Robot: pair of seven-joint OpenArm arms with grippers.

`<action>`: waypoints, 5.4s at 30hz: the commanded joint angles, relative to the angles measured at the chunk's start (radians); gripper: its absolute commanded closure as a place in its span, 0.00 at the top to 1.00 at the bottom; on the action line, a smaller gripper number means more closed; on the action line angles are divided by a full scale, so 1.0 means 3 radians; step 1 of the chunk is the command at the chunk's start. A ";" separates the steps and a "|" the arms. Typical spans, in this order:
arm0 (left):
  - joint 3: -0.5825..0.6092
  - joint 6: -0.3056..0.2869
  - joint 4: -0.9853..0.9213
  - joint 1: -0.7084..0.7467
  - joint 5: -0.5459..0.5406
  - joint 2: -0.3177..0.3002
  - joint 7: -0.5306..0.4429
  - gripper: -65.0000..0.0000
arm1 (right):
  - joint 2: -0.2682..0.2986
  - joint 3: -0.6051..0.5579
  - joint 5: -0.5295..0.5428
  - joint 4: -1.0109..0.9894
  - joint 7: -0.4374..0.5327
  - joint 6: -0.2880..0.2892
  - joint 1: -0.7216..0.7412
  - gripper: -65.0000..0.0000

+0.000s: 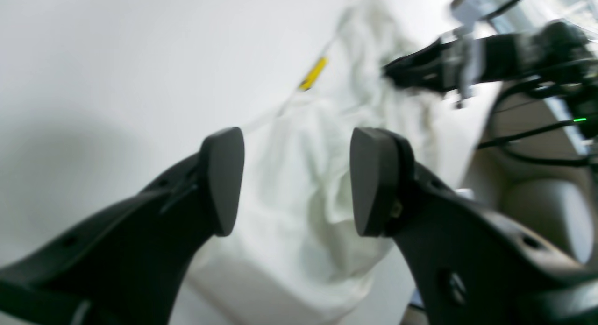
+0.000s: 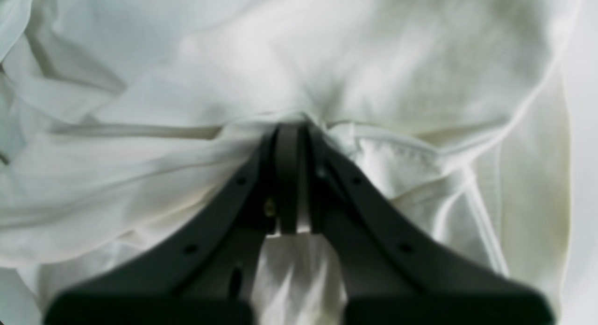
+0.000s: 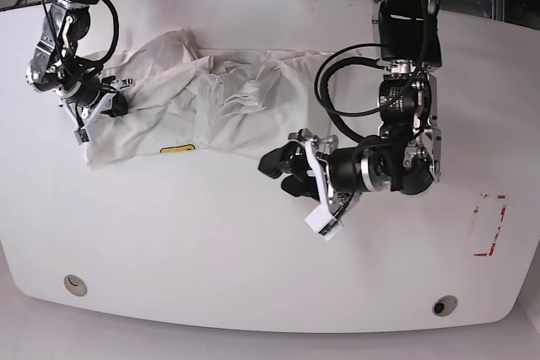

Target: Layout the t-shirt on the table in an organized manner, then fold the t-shirt properly

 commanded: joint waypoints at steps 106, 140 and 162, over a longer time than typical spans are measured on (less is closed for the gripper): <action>-0.0012 -0.0018 0.0154 0.0914 0.1254 -0.0477 -0.0900 0.05 | -0.0239 -0.1775 0.1693 0.0982 -0.1587 -0.0001 0.0318 0.06; -0.0119 -0.0018 0.0179 0.0679 0.1275 -0.0477 -0.0900 0.05 | -0.0531 -0.1933 0.2521 0.0364 -0.1553 -0.0001 0.0906 0.06; -0.0119 -0.0018 0.0159 0.0684 0.1275 -0.0533 -0.0900 0.05 | -0.0209 -0.1939 0.1974 0.0200 -0.1451 -0.0001 0.0666 0.06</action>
